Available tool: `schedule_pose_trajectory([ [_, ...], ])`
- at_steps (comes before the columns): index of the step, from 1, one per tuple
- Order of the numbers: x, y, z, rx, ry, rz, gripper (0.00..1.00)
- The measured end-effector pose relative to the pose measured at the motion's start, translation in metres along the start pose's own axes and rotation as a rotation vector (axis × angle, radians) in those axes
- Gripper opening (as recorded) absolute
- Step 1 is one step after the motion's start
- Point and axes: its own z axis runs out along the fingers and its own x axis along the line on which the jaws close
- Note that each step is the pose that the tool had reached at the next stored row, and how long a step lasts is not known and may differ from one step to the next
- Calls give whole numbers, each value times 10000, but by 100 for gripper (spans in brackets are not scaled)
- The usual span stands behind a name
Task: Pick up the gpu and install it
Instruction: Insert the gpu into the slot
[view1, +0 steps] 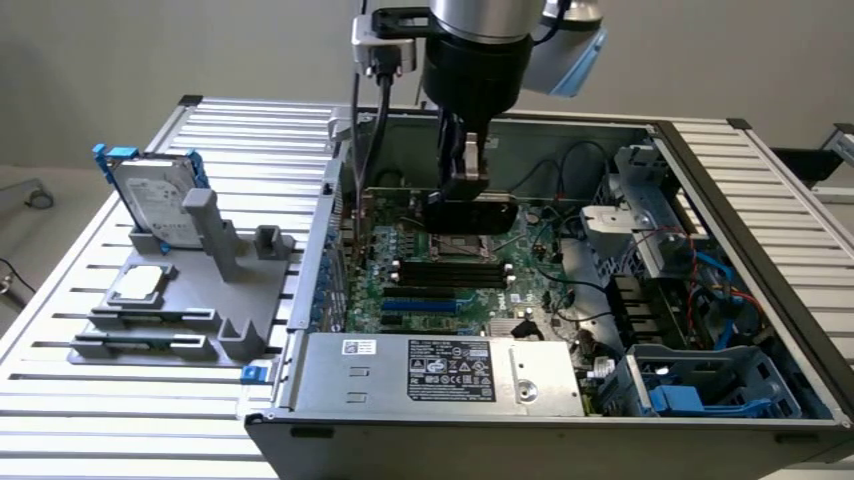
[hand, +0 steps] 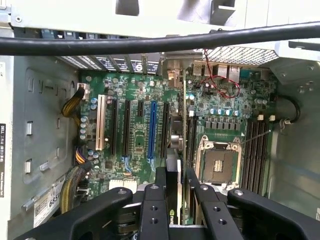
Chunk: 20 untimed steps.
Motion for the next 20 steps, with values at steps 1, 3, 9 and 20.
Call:
schedule_pose_trajectory([
  [1,16,3,8,0,-1,0,26],
  [3,67,6,29,1,-3,6,26],
  [9,162,20,126,7,-6,86,26],
  [20,197,73,326,17,-13,235,26],
])
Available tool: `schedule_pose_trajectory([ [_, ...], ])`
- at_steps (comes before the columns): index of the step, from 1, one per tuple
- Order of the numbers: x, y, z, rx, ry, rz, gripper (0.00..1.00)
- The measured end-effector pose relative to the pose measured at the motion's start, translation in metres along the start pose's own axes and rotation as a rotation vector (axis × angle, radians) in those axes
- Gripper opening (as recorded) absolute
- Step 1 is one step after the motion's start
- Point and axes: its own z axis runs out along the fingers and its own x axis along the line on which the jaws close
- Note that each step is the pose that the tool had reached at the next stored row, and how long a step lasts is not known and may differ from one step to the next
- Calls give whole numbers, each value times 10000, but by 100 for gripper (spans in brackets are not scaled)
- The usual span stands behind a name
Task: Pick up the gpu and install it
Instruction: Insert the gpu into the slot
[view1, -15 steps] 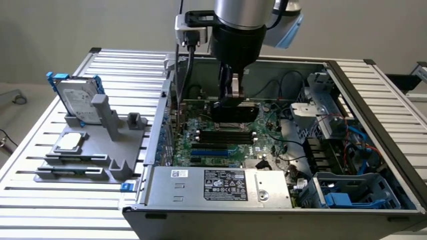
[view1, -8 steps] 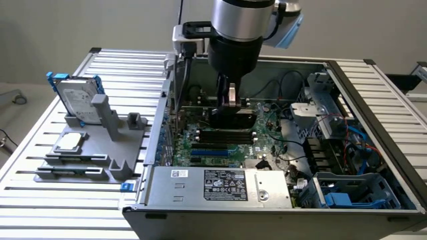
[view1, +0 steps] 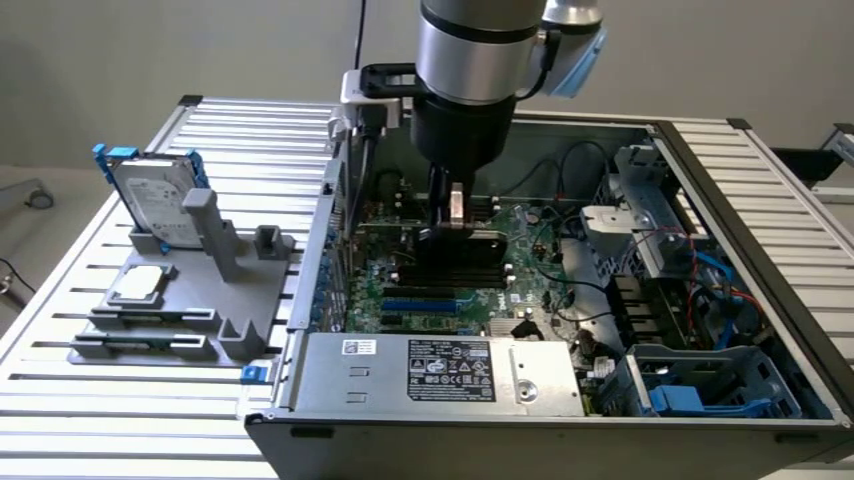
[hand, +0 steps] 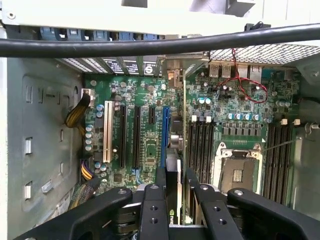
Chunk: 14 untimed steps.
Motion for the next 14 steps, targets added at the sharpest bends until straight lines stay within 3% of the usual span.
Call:
schedule_pose_trajectory([
  [14,23,1,253,6,-3,80,26],
])
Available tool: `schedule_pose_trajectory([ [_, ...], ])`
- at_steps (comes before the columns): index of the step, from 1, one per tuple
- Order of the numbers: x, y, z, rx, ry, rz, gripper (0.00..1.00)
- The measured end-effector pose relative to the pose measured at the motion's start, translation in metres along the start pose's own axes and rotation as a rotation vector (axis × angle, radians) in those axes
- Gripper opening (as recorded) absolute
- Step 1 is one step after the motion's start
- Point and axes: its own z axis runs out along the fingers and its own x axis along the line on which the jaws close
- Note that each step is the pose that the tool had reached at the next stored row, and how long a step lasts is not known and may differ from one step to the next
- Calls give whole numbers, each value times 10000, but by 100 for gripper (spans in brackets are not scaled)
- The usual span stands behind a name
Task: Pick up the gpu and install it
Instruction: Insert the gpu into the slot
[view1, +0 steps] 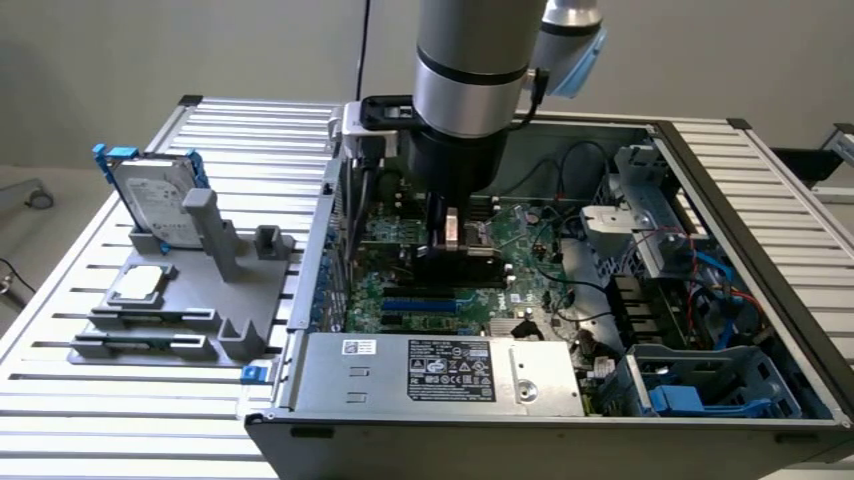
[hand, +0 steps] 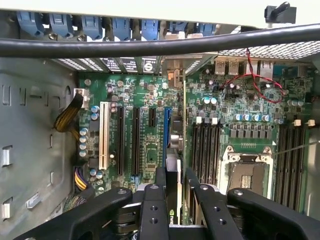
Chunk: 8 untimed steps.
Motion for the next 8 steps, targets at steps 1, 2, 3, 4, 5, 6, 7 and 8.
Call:
schedule_pose_trajectory([
  [1,4,0,18,0,-1,2,26],
  [2,8,0,36,0,-1,2,26],
  [3,13,-1,55,0,-1,2,26],
  [4,17,-2,73,0,-1,2,26],
  [5,20,-3,90,-1,0,1,26],
  [6,23,-3,108,0,-1,1,26],
  [7,26,-3,125,-1,0,1,26],
  [8,28,-2,143,0,0,0,26],
])
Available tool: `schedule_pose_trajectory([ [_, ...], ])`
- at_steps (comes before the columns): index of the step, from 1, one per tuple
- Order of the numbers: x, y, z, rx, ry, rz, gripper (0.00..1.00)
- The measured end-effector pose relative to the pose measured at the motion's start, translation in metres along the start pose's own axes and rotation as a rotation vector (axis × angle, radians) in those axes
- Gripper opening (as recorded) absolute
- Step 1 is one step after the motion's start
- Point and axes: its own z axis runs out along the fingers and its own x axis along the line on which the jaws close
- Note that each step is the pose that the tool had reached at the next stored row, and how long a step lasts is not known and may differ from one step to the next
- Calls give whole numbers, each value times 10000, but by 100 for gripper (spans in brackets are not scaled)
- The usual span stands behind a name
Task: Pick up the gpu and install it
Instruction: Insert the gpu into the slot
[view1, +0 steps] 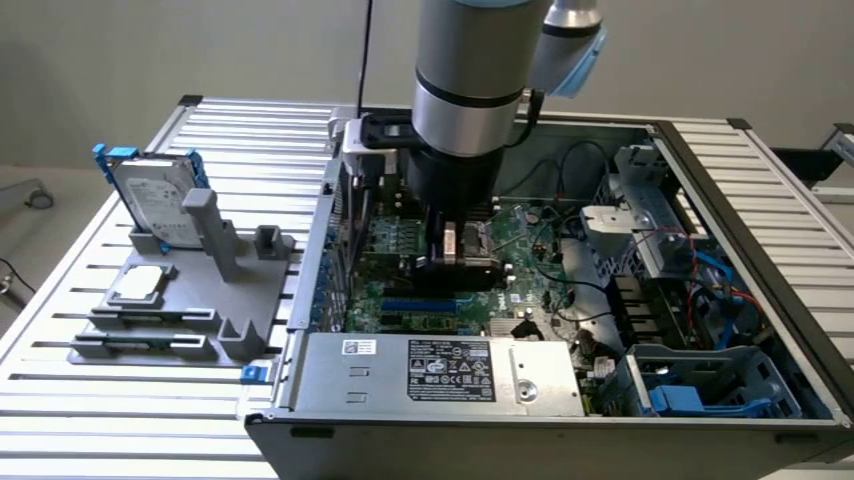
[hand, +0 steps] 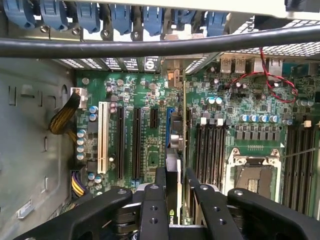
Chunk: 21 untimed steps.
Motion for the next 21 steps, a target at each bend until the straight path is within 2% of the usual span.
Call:
schedule_pose_trajectory([
  [6,8,2,46,-18,11,3,26],
  [14,14,18,124,-136,40,12,26],
  [17,14,18,130,-136,45,13,26],
  [21,15,18,143,-153,128,18,26],
])
